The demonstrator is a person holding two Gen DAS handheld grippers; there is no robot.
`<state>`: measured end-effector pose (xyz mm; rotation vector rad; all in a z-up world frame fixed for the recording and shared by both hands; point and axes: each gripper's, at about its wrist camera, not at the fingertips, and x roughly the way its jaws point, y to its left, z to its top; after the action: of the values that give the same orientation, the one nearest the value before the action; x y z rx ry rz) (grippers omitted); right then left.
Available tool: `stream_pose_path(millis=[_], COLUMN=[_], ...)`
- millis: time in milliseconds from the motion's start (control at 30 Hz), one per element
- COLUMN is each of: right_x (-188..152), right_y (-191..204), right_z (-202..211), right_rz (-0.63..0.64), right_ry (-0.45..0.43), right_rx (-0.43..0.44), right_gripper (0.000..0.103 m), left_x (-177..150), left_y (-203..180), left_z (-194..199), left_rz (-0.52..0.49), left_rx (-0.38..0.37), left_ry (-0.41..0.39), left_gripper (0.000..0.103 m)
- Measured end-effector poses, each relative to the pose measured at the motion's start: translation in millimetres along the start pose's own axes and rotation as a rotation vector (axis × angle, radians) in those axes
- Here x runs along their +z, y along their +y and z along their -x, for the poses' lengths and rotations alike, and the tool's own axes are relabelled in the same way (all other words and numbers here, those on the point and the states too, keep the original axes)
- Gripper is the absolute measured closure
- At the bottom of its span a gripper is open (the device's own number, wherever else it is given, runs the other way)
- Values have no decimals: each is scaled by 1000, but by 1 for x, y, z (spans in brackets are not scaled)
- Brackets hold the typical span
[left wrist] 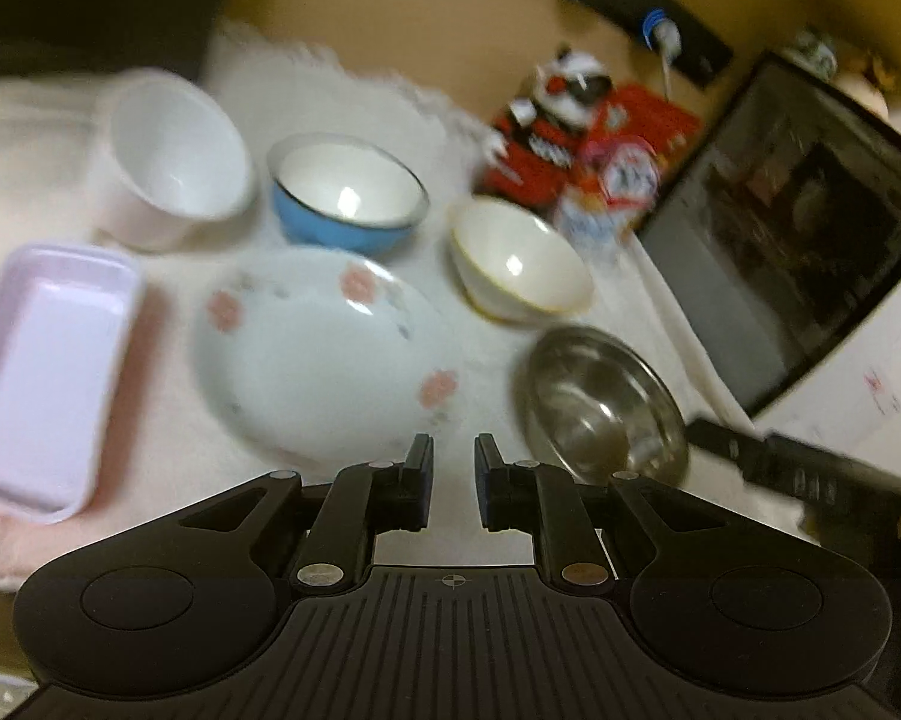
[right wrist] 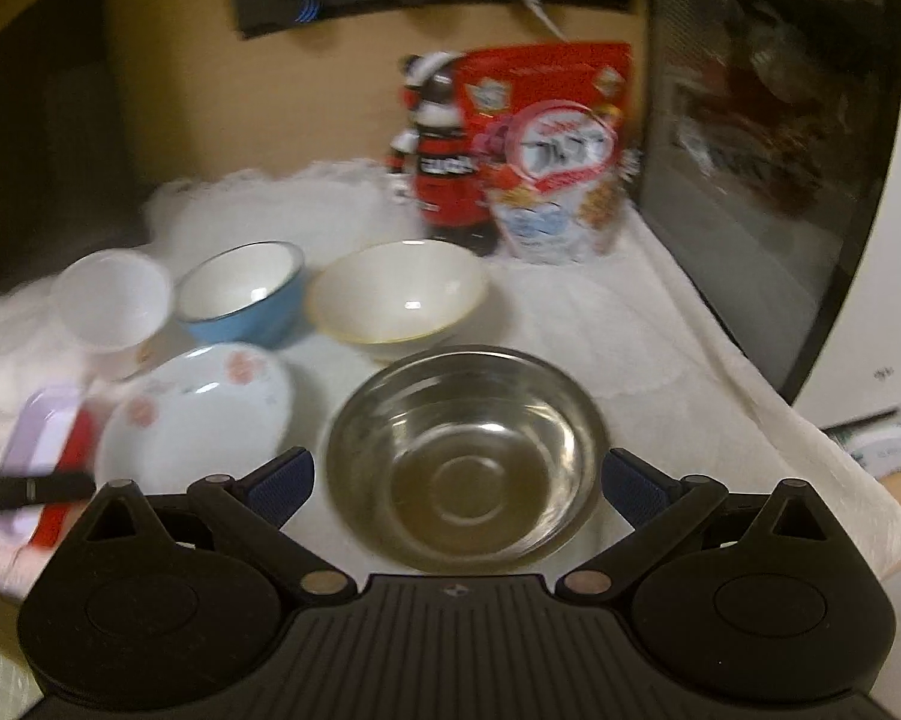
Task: Organize plates and bowls
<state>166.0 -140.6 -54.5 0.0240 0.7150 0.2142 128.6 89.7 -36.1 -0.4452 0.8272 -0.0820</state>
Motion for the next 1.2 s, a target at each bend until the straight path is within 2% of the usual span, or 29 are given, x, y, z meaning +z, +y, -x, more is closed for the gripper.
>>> stream_pose_path(millis=[100,267,367,433,533,633,667,733,800,867,967,1000,1033,1200], right_x=[12,18,16,15,17,22,22,22,19,16,14,14,15,22], right_y=[-9,-14,-12,-17,-32,-52,-58,-66,-73,-80,-84,-83,-82,-85], right_z=[-15,-28,-30,-37,-53,-75,-83,-99,-115,-131,-149,-152,-154,-155], right_rz=[-60,-126,-131,-132,-134,-116,-114,-89,-63,-83,-93,-85,-72,-71], right_ry=[43,92,94,122,153,159,176,196,213,253,298,304,307,309], right_rx=[-44,-151,-190,-195,-171,-119,-105,-45,-15,33,122,138,145,182], right_gripper=[3,10,19,28,32,33,33,33,33,34,48,48,48,50], left_x=[13,35,45,49,52,50,50,47,43,40,39,39,39,40], left_y=[2,-2,-8,-12,-17,-24,-25,-29,-37,-38,-45,-47,-48,-49], left_z=[-29,-74,-96,-109,-123,-131,-135,-142,-151,-159,-176,-180,-183,-182], left_rz=[-29,-69,-112,-86,-57,-62,-32,-3,-21,7,12,20,30,45], left_rx=[-105,-194,-196,-191,-200,-129,-110,-117,-67,-38,-43,-43,-40,-20], left_ry=[76,211,233,258,272,254,262,276,288,299,333,344,351,348], left_gripper=[87,86,86,86,86,86,86,86,85,83,82,76,75,76])
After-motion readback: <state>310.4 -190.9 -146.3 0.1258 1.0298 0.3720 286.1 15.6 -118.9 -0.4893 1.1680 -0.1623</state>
